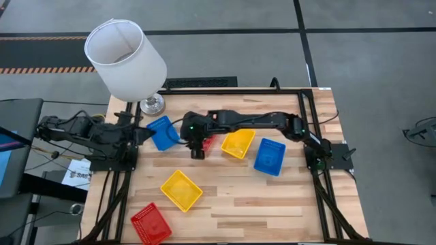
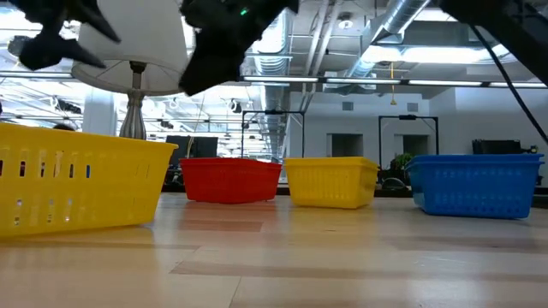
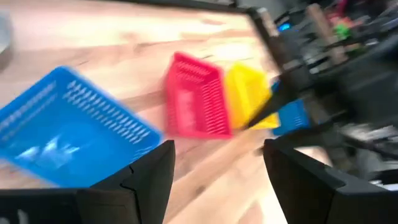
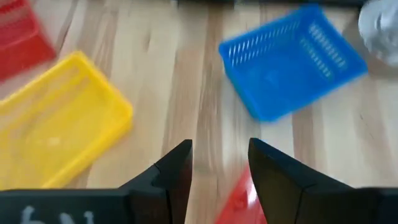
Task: Stack baskets by color
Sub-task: Stack the blue bin on the blue bins
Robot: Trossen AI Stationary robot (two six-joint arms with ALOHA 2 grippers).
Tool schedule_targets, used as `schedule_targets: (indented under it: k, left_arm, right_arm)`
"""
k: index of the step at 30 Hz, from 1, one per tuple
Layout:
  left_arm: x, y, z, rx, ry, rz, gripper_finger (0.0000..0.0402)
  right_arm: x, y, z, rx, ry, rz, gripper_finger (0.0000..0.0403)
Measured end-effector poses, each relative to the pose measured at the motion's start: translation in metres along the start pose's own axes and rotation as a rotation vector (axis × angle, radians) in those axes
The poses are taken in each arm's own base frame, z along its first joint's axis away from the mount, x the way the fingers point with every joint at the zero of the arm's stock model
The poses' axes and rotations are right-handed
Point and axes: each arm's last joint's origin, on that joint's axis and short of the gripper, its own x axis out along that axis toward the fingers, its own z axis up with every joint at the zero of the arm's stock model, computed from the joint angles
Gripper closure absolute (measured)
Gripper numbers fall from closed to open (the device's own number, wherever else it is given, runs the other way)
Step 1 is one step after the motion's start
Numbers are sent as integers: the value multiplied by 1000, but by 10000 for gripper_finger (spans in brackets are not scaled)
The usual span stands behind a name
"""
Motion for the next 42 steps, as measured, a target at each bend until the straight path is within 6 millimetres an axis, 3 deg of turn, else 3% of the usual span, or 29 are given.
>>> schedule_targets:
  k: [4,12,17,22,29,38,42]
  left_arm:
    - [11,5,-9,10,35,75,168]
    - [46,4,-32,73,83,224,168]
    - [64,1,-40,107,104,330,168]
    - [79,-1,-46,94,103,420,168]
    - [106,-8,-57,128,126,483,168]
    - [147,-3,-70,139,182,631,168]
    - [163,-6,-78,131,301,573,168]
  right_arm:
    - [-35,-4,0,12,58,-10,222]
    - [-152,-11,9,50,10,-126,227]
    - [-226,-5,1,88,-22,-212,226]
    - [-274,4,-12,155,-41,-219,228]
    - [-298,10,-24,210,-17,-213,229]
    - [-291,23,-30,213,87,-182,234]
    - [-293,30,-32,195,103,-166,234]
